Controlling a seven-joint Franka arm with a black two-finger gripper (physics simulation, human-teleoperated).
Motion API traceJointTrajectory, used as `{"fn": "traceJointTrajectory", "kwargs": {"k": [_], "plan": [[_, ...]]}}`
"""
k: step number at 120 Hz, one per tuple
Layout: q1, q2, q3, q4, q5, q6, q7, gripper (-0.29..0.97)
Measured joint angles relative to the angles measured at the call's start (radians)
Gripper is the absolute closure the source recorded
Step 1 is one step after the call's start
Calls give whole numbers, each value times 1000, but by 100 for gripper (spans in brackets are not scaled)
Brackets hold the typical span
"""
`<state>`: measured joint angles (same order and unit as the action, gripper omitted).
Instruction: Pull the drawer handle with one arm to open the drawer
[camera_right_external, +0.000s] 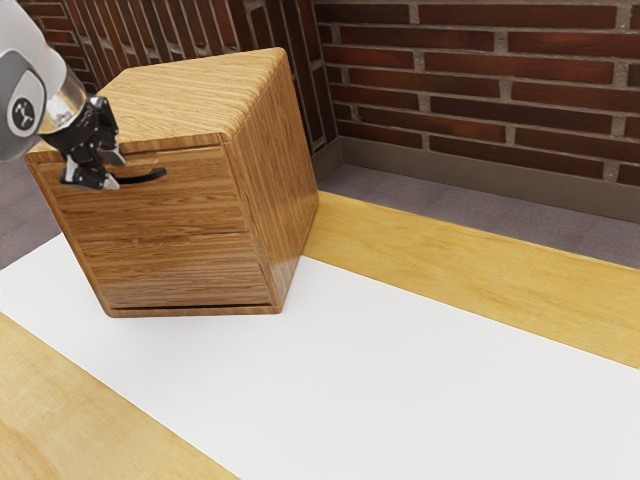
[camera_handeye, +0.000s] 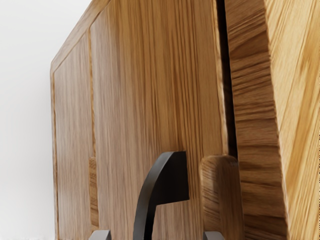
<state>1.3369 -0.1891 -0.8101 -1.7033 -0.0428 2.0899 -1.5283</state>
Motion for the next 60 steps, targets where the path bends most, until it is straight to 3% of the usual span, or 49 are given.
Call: {"fn": "traceJointTrajectory", "kwargs": {"k": [60], "plan": [[-14, 25, 2, -16, -13, 40, 18, 52]]}}
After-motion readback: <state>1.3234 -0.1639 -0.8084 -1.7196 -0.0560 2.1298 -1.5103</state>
